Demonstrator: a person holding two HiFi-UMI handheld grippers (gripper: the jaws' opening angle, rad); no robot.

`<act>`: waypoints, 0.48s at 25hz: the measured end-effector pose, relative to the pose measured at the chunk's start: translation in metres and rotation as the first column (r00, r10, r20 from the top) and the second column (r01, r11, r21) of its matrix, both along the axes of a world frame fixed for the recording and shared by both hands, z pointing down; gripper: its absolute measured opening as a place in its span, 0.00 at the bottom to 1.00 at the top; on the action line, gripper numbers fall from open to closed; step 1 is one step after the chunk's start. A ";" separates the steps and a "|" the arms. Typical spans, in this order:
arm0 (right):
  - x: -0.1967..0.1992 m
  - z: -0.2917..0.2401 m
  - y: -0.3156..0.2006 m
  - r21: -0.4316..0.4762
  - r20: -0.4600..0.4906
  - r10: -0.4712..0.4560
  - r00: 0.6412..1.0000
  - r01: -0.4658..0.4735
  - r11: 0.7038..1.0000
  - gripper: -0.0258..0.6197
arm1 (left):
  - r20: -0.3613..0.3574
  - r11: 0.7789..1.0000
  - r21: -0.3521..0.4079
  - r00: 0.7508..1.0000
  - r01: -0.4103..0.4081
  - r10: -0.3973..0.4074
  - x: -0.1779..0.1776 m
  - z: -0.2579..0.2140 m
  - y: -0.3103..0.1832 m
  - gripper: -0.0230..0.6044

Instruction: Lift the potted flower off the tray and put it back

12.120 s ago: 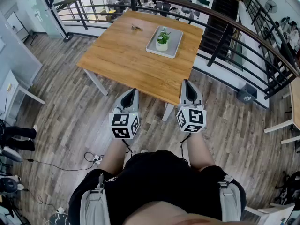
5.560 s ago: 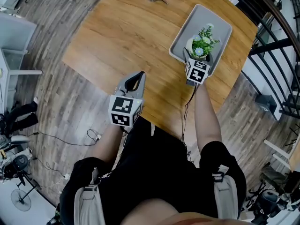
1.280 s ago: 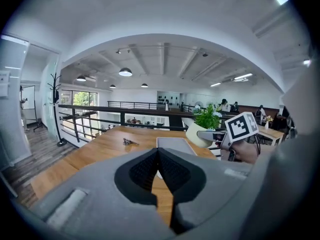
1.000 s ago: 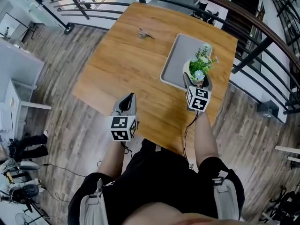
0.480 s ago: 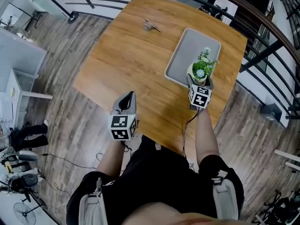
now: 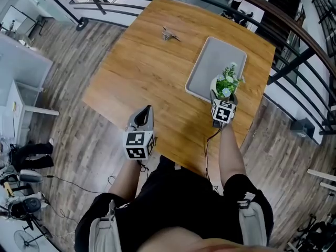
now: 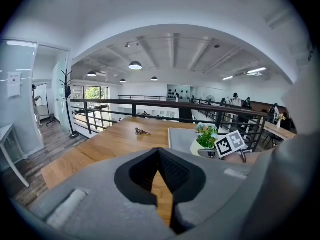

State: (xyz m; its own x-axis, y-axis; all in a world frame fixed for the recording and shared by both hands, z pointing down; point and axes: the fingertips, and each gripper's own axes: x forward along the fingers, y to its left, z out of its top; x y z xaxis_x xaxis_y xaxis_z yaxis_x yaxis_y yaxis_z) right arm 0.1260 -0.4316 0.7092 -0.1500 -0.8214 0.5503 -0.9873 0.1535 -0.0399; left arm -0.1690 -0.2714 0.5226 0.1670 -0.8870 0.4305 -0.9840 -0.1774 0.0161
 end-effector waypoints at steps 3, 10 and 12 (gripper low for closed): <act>-0.004 0.001 -0.004 -0.004 -0.024 -0.024 0.999 0.024 1.000 0.71 | -0.004 1.000 0.017 1.000 -0.016 0.016 0.003 -0.007 -0.001 0.06; -0.005 -0.041 0.012 0.107 0.005 0.015 1.000 -0.016 0.994 0.72 | -0.017 0.995 0.061 0.997 -0.077 0.078 0.013 -0.026 -0.001 0.06; -0.005 -0.062 0.024 0.148 0.025 0.031 0.999 -0.034 0.988 0.72 | -0.025 0.993 0.070 0.995 -0.097 0.099 0.019 -0.029 0.000 0.06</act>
State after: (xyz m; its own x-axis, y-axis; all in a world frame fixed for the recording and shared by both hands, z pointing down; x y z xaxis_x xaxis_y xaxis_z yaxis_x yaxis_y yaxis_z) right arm 0.1208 -0.4080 0.6475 -0.1329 -0.8982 0.4190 -0.9910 0.1274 -0.0413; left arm -0.1498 -0.2718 0.4937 0.2664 -0.8931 0.3626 -0.9610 -0.2751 0.0286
